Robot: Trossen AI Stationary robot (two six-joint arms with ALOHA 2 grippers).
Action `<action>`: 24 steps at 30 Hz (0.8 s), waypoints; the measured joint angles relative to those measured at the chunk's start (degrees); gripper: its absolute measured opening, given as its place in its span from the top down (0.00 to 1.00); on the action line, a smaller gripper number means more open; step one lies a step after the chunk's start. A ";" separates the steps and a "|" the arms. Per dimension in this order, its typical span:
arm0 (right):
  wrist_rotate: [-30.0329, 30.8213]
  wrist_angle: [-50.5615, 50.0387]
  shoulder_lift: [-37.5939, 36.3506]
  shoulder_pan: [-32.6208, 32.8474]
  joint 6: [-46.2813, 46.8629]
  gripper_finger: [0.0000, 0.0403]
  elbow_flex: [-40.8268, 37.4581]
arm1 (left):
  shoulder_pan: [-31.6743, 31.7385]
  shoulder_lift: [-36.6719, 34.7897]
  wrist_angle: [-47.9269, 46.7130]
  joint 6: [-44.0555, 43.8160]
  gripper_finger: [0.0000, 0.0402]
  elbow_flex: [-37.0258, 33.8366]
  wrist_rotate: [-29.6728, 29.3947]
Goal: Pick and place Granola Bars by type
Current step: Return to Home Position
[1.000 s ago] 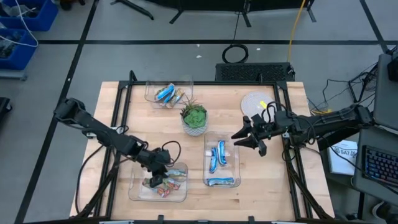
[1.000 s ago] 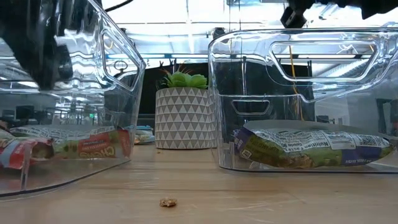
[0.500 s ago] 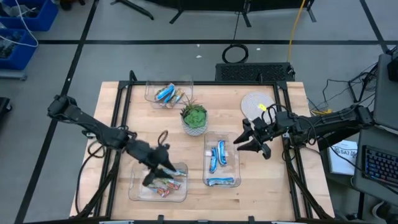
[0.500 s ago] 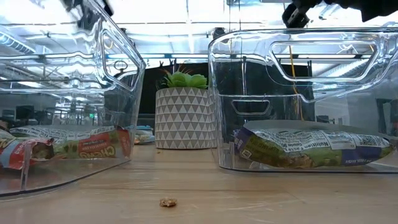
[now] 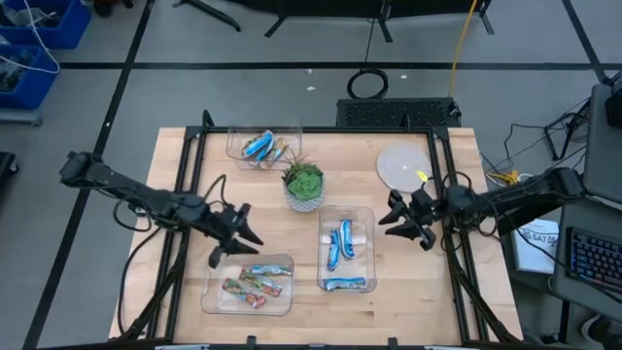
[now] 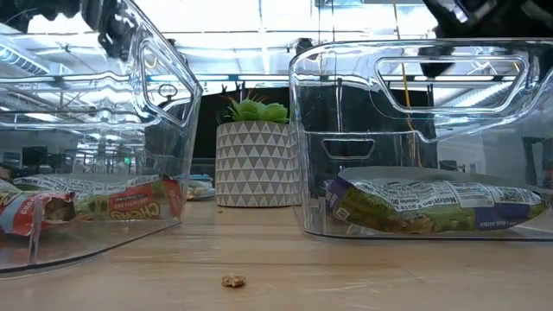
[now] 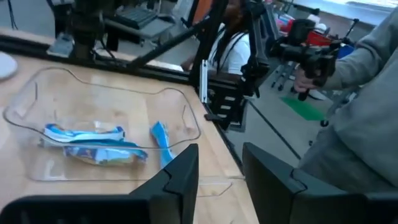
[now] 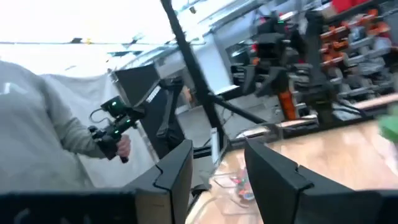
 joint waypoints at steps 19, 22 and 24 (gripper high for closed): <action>0.79 3.66 -0.90 1.51 -0.41 0.66 -6.87 | -0.11 -16.50 -0.04 3.61 0.68 -11.65 -4.03; -0.62 3.67 -0.90 1.52 -0.43 0.66 -6.94 | -0.11 -19.16 2.63 3.20 0.68 -14.65 -4.26; -0.77 3.71 -0.90 1.52 -0.43 0.66 -6.94 | -0.11 -20.86 5.54 3.11 0.68 -16.87 -4.36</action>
